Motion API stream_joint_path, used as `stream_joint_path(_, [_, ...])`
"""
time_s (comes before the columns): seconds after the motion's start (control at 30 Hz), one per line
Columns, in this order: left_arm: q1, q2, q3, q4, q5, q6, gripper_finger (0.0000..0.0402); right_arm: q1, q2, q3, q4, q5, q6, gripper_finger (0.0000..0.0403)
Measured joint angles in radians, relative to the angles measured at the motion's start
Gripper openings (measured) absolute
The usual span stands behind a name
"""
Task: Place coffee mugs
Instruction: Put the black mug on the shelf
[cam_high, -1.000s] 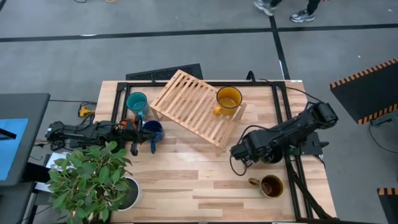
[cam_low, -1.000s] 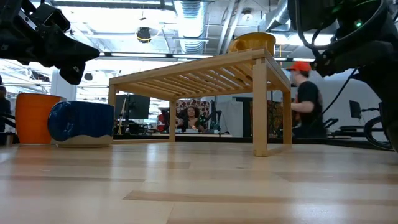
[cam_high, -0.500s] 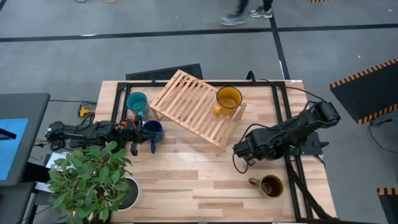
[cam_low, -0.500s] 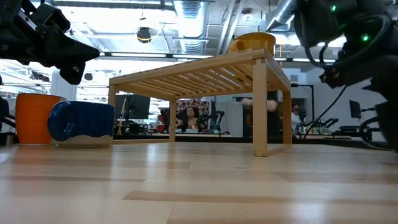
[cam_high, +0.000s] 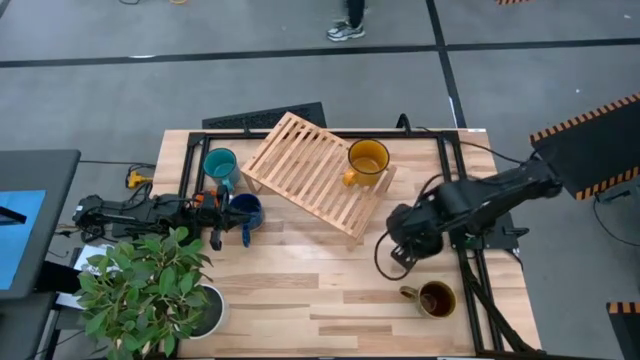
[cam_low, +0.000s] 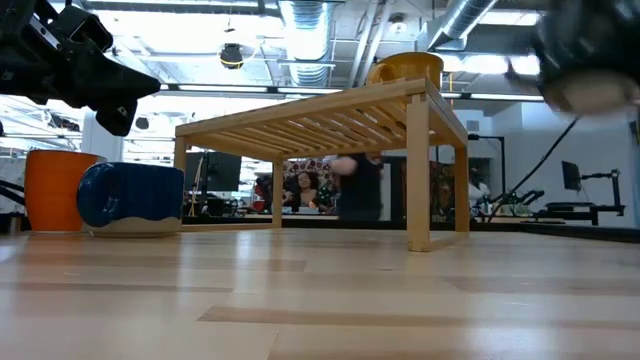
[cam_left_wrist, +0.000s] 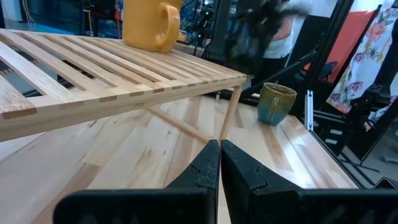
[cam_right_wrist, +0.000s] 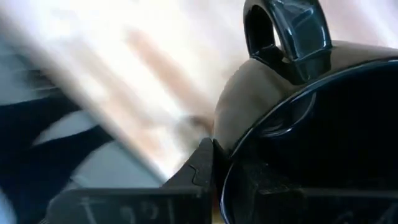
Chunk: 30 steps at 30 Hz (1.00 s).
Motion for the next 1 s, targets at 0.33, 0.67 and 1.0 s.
stream_joint_path(0.33, [0.000,0.000,0.000,0.000,0.000,0.000,0.0000,0.018,0.306,0.627,-0.089,0.134,-0.268,0.0045])
stream_joint_path(0.67, [0.000,0.000,0.000,0.000,0.000,0.000,0.0000,-0.099,0.528,0.788,-0.176,0.304,-0.403,0.0045])
stream_joint_path(1.0, [0.000,0.000,0.000,0.000,0.000,0.000,0.0000,-0.182,0.554,0.787,-0.175,0.300,-0.436,0.0045])
